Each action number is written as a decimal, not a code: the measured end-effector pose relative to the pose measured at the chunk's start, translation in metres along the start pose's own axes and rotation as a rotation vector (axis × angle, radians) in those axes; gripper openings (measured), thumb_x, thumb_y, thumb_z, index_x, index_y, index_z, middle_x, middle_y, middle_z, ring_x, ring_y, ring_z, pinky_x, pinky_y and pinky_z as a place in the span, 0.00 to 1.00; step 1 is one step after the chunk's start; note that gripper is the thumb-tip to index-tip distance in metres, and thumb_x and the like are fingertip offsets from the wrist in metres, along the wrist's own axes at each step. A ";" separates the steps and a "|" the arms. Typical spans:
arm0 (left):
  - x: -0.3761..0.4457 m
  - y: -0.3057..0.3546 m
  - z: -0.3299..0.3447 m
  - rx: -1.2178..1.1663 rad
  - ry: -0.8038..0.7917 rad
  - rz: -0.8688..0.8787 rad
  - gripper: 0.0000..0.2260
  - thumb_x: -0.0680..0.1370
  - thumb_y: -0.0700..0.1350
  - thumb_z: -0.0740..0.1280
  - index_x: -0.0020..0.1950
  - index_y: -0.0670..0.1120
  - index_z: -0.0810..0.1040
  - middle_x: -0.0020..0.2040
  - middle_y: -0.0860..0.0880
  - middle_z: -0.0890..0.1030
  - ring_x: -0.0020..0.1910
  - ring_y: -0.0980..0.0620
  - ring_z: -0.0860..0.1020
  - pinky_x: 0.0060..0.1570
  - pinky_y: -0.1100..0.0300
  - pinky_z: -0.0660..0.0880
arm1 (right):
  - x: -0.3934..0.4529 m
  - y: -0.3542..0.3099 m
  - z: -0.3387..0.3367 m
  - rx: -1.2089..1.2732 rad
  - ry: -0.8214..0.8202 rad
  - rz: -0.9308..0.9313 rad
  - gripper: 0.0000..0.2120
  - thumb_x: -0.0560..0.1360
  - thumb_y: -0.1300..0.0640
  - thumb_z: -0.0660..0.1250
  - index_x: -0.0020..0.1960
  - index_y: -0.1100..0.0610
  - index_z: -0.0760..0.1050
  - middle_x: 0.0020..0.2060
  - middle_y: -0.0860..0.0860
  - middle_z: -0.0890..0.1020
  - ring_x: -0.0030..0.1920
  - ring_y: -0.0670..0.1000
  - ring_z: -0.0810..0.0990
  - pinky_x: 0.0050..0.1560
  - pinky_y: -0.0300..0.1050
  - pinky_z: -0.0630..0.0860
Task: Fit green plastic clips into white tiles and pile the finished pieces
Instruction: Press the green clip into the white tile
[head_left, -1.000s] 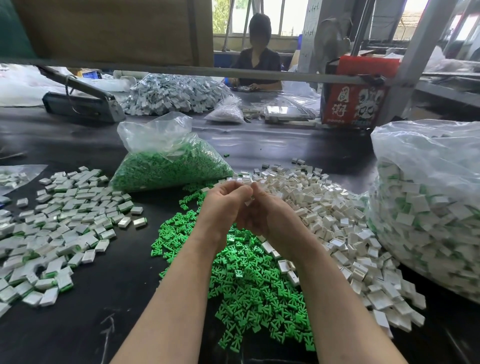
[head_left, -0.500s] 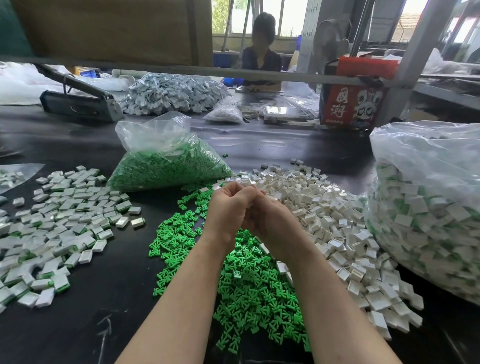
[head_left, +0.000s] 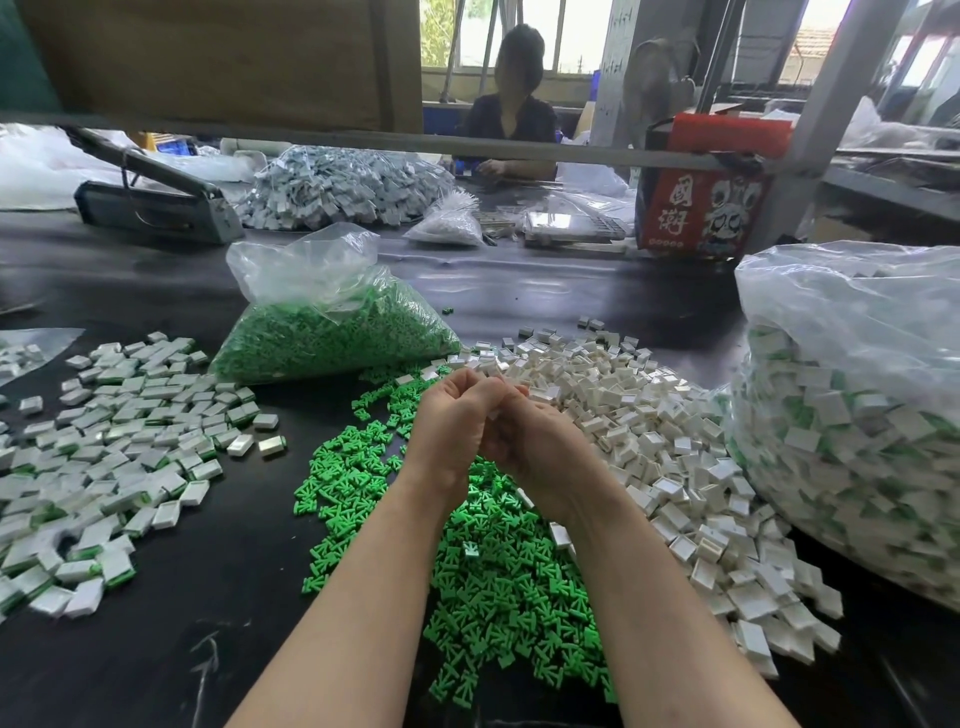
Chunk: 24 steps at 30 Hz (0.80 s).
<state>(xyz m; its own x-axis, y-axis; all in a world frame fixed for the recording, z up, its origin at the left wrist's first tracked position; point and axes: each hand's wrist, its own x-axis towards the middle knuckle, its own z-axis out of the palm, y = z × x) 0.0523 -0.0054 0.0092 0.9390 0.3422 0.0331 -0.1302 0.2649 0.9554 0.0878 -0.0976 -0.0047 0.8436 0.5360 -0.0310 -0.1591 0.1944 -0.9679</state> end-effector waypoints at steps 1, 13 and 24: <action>0.000 0.000 0.000 -0.003 -0.003 -0.003 0.10 0.77 0.35 0.64 0.37 0.43 0.71 0.39 0.38 0.83 0.22 0.54 0.73 0.20 0.64 0.69 | 0.000 0.000 0.000 0.000 -0.002 0.004 0.17 0.81 0.47 0.61 0.55 0.62 0.74 0.32 0.54 0.72 0.33 0.48 0.69 0.38 0.43 0.62; -0.001 0.001 -0.001 -0.021 -0.028 -0.005 0.10 0.76 0.35 0.64 0.36 0.43 0.70 0.37 0.44 0.84 0.22 0.57 0.74 0.21 0.65 0.69 | 0.000 0.000 0.000 -0.021 -0.005 0.010 0.17 0.80 0.47 0.62 0.48 0.62 0.75 0.33 0.53 0.72 0.34 0.48 0.69 0.40 0.44 0.64; 0.002 0.005 -0.007 -0.007 -0.059 -0.020 0.11 0.78 0.35 0.61 0.36 0.44 0.70 0.27 0.46 0.74 0.21 0.53 0.68 0.26 0.60 0.66 | -0.004 -0.008 0.006 -0.076 -0.027 0.051 0.27 0.82 0.39 0.51 0.38 0.58 0.74 0.28 0.51 0.70 0.28 0.47 0.66 0.32 0.43 0.59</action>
<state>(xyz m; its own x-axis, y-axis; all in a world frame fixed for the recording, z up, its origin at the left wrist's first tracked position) 0.0518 0.0029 0.0116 0.9586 0.2832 0.0311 -0.1130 0.2777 0.9540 0.0829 -0.0961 0.0045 0.8209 0.5661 -0.0750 -0.1612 0.1036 -0.9815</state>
